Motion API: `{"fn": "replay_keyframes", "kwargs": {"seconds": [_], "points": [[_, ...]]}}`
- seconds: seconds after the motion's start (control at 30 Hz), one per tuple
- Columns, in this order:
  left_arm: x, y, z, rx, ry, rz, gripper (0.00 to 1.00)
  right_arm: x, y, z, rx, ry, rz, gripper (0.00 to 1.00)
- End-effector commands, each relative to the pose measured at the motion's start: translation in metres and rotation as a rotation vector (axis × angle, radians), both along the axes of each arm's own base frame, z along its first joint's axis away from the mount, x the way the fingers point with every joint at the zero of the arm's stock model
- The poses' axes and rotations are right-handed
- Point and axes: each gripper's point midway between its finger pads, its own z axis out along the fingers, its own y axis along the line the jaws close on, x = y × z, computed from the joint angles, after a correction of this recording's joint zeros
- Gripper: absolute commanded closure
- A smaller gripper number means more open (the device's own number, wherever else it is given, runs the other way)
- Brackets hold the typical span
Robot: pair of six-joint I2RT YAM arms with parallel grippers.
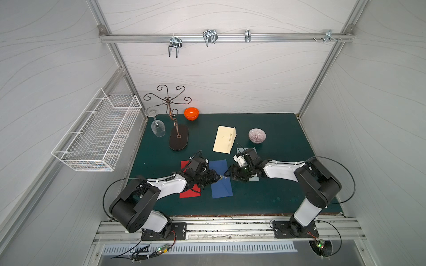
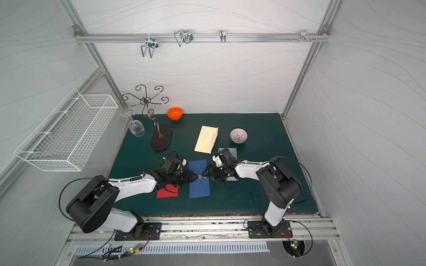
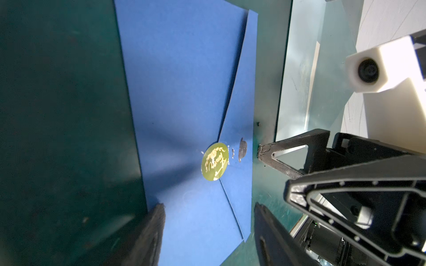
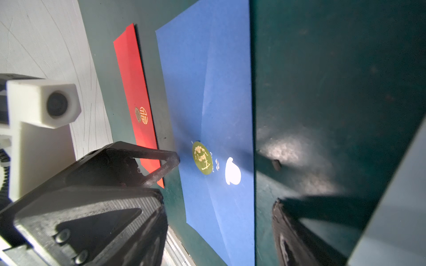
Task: Open the envelope
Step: Pick up the envelope from the center of the board.
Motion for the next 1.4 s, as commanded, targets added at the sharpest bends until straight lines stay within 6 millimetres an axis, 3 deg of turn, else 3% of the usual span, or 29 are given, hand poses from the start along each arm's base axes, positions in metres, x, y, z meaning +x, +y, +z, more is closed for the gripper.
{"fn": "replay_keyframes", "kwargs": {"seconds": [0.0,0.9,1.37], "points": [[0.012,-0.009,0.012,-0.027,-0.033,0.002,0.37,-0.022,-0.017,-0.038,-0.112,0.113,0.001,0.26],[0.009,-0.007,0.005,-0.015,-0.011,0.01,0.45,-0.023,-0.018,-0.038,-0.104,0.124,-0.008,0.27],[0.009,-0.006,-0.001,-0.004,0.014,0.02,0.49,-0.023,-0.017,-0.04,-0.073,0.134,-0.008,0.35]]}}
